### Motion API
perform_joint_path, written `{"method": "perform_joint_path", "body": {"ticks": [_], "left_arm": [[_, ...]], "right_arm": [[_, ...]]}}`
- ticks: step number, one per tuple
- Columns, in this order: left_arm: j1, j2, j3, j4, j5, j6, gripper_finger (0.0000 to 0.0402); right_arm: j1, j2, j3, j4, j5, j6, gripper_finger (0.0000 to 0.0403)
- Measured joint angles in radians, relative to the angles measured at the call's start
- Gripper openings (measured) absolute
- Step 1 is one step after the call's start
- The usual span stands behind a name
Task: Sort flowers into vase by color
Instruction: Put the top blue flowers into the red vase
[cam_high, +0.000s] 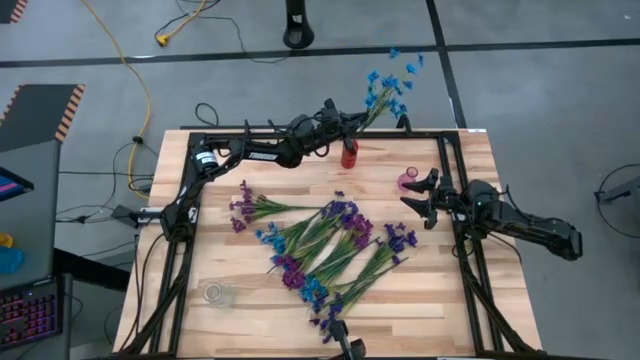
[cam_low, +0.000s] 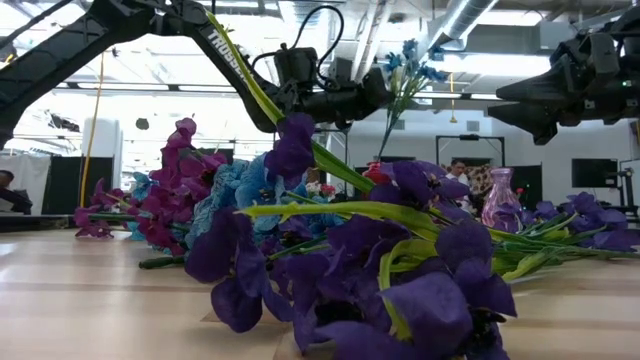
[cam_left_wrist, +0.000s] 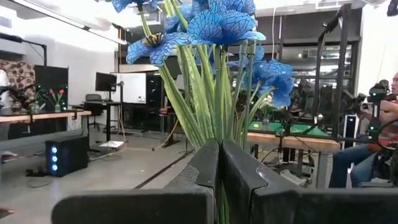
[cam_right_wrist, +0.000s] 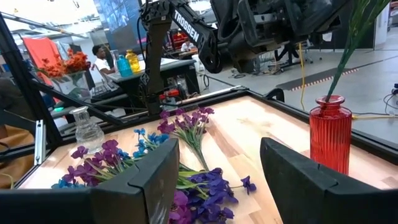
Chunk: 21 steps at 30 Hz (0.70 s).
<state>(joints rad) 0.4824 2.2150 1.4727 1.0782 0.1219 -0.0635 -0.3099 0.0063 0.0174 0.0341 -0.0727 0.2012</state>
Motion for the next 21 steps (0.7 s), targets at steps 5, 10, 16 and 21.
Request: {"method": "perform_joint_path", "body": {"ticks": [5,10,16,21], "left_arm": [[0.0,0.0,0.0,-0.016,-0.002,-0.001,0.0],[0.0,0.0,0.0,-0.054,-0.006,0.004,0.0],[0.0,0.0,0.0,-0.08,-0.013,-0.009,0.0],[0.0,0.0,0.0,-0.08,-0.013,-0.009,0.0]], "right_arm": [[0.0,0.0,0.0,0.0,0.0,0.0,0.0253],[0.0,0.0,0.0,0.0,0.0,0.0,0.0253],[0.0,0.0,0.0,0.0,0.0,0.0,0.0253],[0.0,0.0,0.0,0.0,0.0,0.0,0.0253]]}}
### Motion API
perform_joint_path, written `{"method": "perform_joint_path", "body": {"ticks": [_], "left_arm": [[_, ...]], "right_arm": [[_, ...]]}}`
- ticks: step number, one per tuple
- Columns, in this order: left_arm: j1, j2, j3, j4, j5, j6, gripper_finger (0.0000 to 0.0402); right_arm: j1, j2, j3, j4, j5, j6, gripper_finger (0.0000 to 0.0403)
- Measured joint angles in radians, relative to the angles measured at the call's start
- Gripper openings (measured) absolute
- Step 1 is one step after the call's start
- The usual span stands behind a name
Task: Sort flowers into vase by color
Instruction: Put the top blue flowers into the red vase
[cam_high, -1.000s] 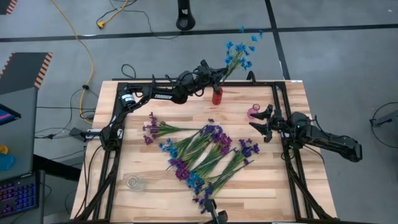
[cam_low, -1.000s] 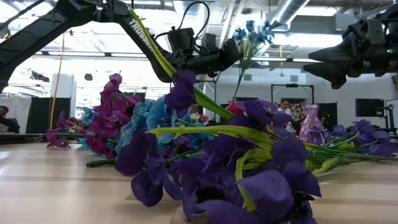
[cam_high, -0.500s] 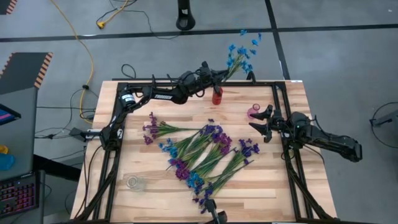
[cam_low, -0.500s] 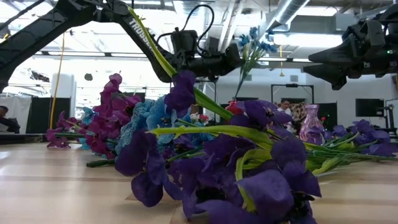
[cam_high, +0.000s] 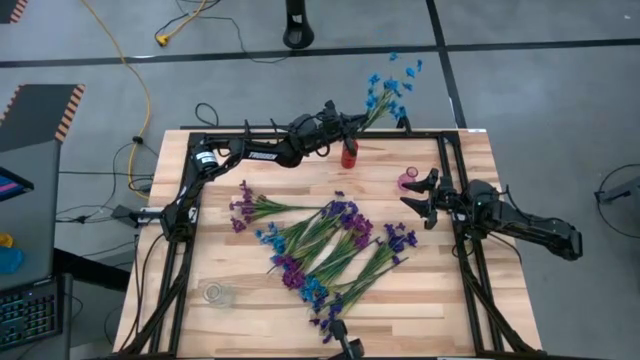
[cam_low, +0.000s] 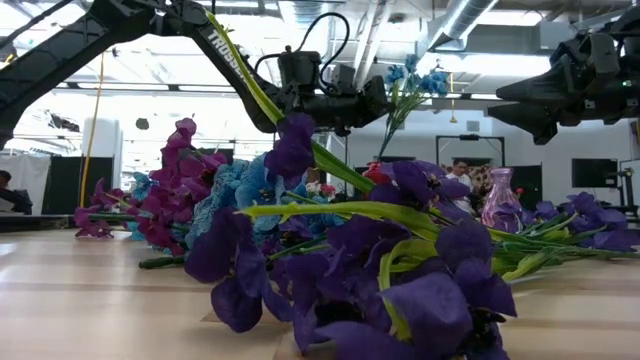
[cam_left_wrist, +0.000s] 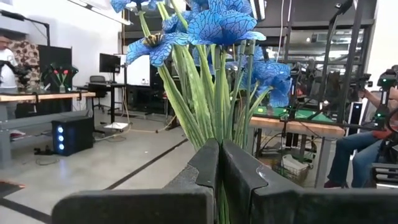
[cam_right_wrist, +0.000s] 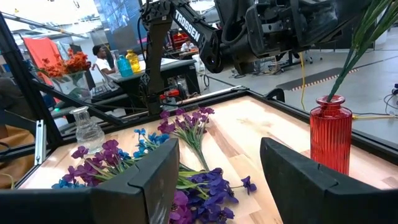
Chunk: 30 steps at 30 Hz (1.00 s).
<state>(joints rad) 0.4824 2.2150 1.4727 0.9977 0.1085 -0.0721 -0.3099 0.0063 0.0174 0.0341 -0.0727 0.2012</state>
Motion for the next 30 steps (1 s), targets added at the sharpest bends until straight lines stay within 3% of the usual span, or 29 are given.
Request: {"method": "perform_joint_path", "body": {"ticks": [18,30], "left_arm": [[0.0,0.0,0.0,-0.005,-0.042,0.024,0.0059],[0.0,-0.001,0.0,-0.023,-0.041,0.024,0.0133]], "right_arm": [[0.0,0.0,0.0,0.0,0.0,0.0,0.0253],[0.0,0.0,0.0,0.0,0.0,0.0,0.0253]]}}
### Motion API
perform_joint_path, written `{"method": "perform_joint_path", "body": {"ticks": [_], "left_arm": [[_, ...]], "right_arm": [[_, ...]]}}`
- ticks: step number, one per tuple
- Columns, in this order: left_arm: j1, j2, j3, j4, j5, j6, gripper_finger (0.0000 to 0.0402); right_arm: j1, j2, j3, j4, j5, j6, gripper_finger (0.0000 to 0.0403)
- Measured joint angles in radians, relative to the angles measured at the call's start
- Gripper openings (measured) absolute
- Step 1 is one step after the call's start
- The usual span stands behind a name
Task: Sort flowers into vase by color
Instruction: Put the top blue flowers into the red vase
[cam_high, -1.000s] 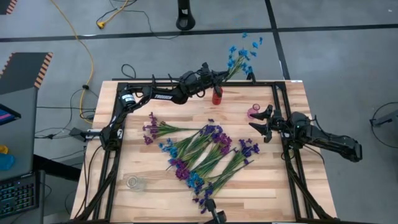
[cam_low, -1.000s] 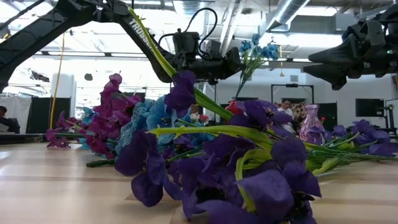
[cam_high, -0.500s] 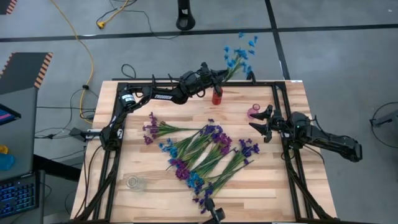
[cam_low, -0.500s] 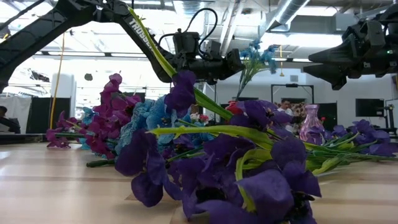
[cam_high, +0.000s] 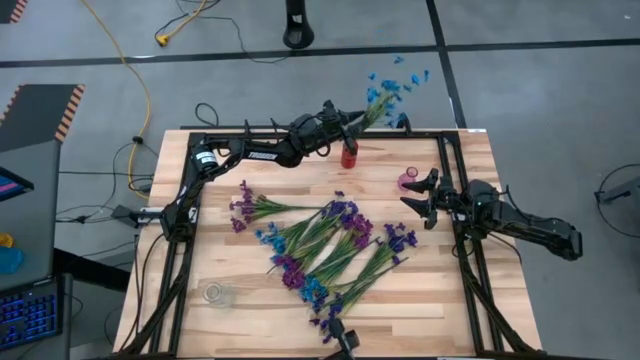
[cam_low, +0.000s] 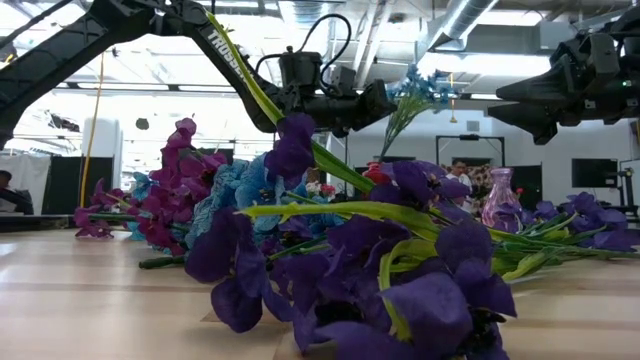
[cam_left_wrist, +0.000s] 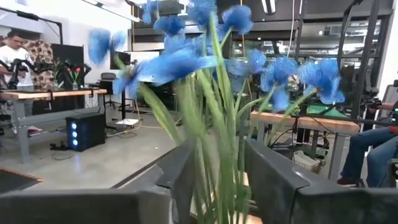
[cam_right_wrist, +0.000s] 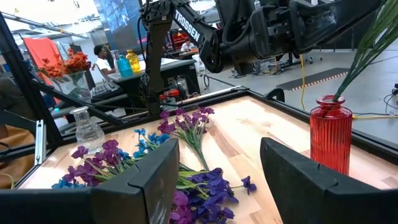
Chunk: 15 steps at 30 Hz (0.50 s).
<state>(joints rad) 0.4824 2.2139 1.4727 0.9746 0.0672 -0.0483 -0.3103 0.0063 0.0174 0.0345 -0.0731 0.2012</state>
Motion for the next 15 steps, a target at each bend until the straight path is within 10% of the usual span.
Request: {"method": "perform_joint_path", "body": {"ticks": [15], "left_arm": [[0.003,-0.138,-0.001,-0.415,0.0,0.144,0.0184]], "right_arm": [[0.0,0.0,0.0,0.0,0.0,0.0,0.0253]]}}
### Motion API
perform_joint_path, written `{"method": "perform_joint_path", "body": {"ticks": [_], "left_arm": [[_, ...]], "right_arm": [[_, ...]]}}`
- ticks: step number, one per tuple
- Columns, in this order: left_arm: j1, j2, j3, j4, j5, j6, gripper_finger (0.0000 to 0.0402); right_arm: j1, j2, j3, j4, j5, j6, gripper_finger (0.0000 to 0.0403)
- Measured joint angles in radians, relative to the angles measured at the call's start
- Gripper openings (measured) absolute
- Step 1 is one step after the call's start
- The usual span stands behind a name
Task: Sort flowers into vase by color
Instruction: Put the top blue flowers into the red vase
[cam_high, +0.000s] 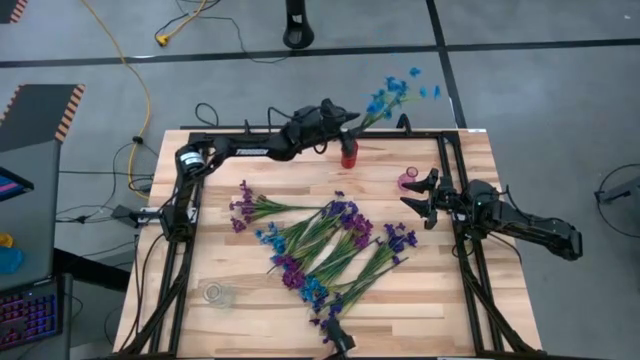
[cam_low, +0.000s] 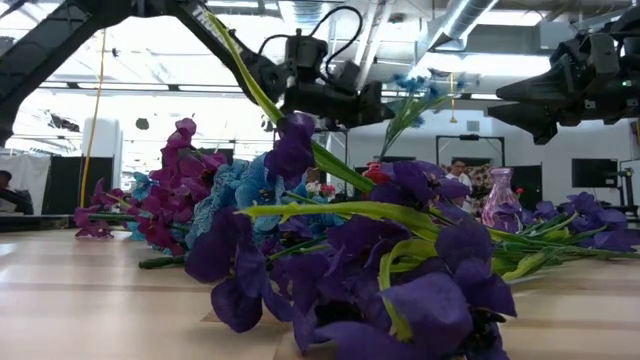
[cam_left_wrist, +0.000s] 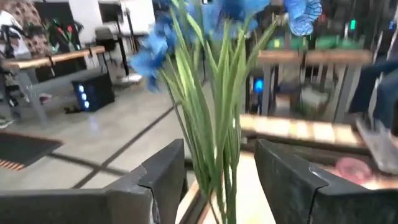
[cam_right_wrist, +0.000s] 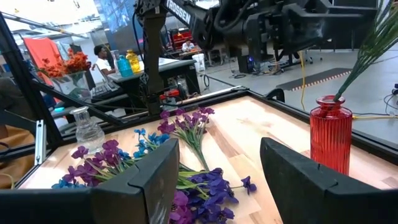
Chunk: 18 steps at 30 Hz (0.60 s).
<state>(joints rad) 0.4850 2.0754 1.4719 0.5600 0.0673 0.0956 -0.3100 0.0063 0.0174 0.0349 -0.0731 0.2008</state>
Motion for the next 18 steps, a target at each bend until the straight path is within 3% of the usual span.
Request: {"method": "perform_joint_path", "body": {"ticks": [4,14,18], "left_arm": [[0.0,-0.038,0.0,-0.095,0.0,0.053,0.0184],[0.0,-0.03,0.0,-0.108,-0.005,-0.002,0.0184],[-0.001,-0.03,0.0,-0.101,-0.052,-0.013,0.0184]], "right_arm": [[0.0,0.0,0.0,0.003,0.0,-0.001,0.0253],[0.0,0.0,0.0,0.003,0.003,-0.002,0.0253],[0.0,0.0,0.0,0.003,0.004,-0.002,0.0253]]}}
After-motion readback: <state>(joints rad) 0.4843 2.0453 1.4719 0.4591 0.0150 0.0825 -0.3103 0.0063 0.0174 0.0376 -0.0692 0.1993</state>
